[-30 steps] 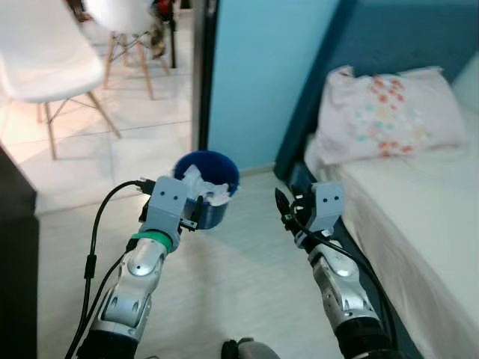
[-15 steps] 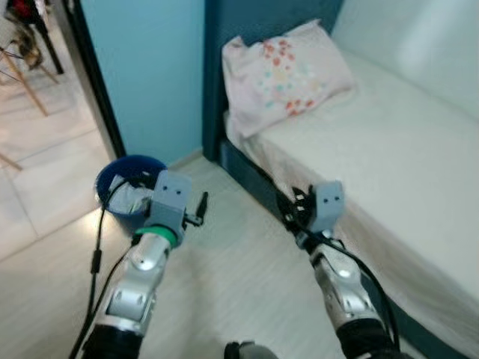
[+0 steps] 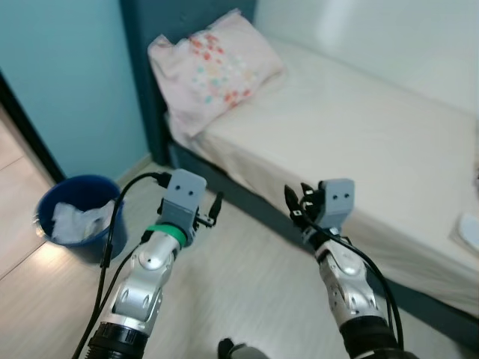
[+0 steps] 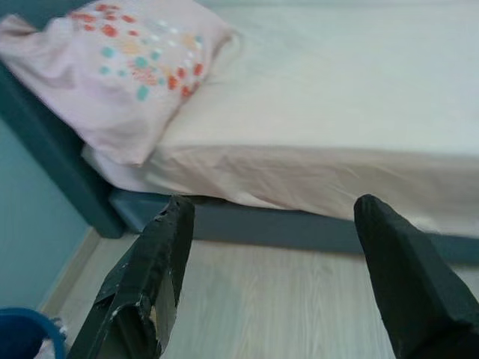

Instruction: Clean up the room

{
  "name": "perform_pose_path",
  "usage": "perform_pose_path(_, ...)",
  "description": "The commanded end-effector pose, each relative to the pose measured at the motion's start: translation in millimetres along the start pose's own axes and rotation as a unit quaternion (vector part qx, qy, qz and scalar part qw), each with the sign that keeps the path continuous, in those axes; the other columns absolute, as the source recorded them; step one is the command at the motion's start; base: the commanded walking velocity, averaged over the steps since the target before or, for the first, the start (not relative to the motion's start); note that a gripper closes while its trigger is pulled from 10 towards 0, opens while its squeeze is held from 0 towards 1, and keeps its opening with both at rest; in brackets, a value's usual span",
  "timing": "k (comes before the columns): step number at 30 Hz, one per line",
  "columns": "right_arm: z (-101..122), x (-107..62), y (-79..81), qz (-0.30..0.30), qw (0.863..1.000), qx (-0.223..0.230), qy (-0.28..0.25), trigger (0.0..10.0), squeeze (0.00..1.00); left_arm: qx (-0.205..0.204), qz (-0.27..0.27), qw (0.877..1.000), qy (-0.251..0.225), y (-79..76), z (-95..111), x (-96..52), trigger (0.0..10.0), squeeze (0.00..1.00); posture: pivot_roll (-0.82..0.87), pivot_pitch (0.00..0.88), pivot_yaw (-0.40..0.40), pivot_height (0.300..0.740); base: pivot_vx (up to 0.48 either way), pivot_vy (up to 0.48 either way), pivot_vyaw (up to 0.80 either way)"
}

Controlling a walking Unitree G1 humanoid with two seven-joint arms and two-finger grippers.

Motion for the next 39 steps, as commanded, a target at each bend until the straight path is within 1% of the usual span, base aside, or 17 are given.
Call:
perform_pose_path(1, -8.5, -3.9, -4.0, -0.009, 1.000, 0.008, 0.015, 10.0, 0.00, -0.001, -0.008, 1.000, 0.009, -5.1, -6.5, -1.2, 10.0, 0.00, -0.05, 0.064, 0.002, 0.713, 0.000, 0.000, -0.80)
perform_pose_path(12, -8.0, -3.9, -6.6, -0.012, 1.000, 0.010, 0.015, 10.0, 0.00, 0.002, -0.011, 1.000, 0.004, -6.5, -5.2, 0.0, 10.0, 0.00, -0.05, 0.063, 0.000, 0.713, 0.000, 0.000, -0.80)
perform_pose_path(15, -7.4, -4.1, -7.3, -0.013, 1.000, 0.004, 0.013, 10.0, 0.00, 0.007, -0.005, 1.000, 0.001, -5.0, -4.6, 0.3, 10.0, 0.00, -0.05, 0.063, -0.001, 0.713, 0.000, 0.000, -0.80)
perform_pose_path(19, -5.9, -3.5, -4.6, -0.008, 1.000, -0.007, 0.010, 10.0, 0.00, 0.011, 0.004, 1.000, -0.002, -2.2, -4.3, 0.8, 10.0, 0.00, -0.05, 0.063, -0.004, 0.713, 0.000, -0.425, 0.00)
perform_pose_path(39, -5.6, -3.6, -3.7, -0.005, 1.000, -0.007, 0.009, 10.0, 0.00, 0.011, 0.008, 1.000, -0.001, -1.8, -6.0, 1.6, 10.0, 0.00, -0.05, 0.066, -0.005, 0.713, 0.000, -0.450, 0.00)
Point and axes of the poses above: a point about 5 cm out from each wrist's last joint towards the gripper, its own x axis pointing out of the wrist towards the gripper, its own z axis along the axis of the wrist's last joint, y = z × x, the point moved 6 cm from there along x, pointing out of the wrist towards the gripper, and after that the axes turned 3 degrees about x, right-handed, at the moved point
